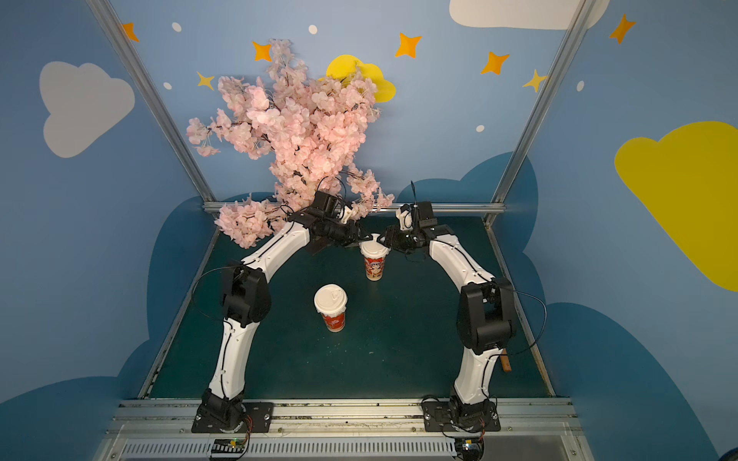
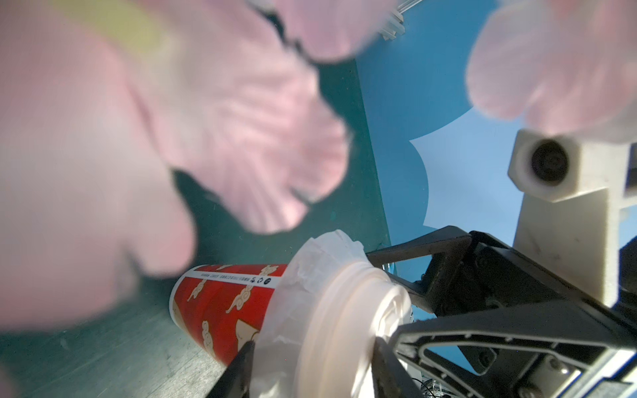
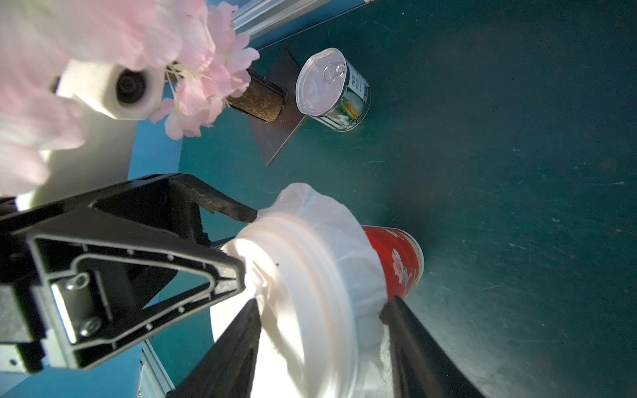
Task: Put the leak-proof paper on the milk tea cups
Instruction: Secure the cup lid on the cup.
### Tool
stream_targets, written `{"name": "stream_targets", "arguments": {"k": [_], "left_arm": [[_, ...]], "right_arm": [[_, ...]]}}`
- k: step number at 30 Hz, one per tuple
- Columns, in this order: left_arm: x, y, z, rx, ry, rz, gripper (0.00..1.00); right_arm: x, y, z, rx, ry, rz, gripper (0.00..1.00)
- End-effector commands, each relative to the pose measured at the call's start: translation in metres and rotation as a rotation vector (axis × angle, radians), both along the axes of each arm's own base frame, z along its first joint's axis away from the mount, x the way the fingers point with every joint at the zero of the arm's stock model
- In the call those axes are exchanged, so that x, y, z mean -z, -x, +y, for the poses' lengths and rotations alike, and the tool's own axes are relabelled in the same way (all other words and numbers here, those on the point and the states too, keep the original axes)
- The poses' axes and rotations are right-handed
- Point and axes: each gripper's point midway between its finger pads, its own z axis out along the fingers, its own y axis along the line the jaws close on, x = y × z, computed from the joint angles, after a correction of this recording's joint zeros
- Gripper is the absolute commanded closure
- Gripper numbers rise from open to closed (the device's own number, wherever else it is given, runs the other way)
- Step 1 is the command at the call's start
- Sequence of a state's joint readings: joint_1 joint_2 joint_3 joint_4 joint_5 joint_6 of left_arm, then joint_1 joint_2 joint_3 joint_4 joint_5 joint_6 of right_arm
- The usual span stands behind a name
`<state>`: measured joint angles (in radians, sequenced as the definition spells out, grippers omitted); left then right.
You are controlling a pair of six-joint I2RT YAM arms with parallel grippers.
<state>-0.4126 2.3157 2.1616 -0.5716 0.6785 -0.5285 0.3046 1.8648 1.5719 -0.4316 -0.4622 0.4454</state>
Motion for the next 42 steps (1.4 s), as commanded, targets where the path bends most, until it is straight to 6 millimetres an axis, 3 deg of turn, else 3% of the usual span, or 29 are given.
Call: {"name": "stream_targets", "arguments": {"k": [1,18,42], "left_arm": [[0.009,0.001,0.005,-0.013,-0.020,0.022,0.49],[0.025,0.003,0.008,-0.016,-0.048,0.070,0.57],[0.053,0.014,0.012,-0.018,-0.109,0.157,0.57]], "right_arm": [[-0.001,-0.001,0.003,-0.012,-0.001,0.004,0.42],[0.013,-0.001,0.004,-0.007,-0.003,0.051,0.48],[0.047,0.009,-0.001,0.007,0.008,0.188,0.50]]}}
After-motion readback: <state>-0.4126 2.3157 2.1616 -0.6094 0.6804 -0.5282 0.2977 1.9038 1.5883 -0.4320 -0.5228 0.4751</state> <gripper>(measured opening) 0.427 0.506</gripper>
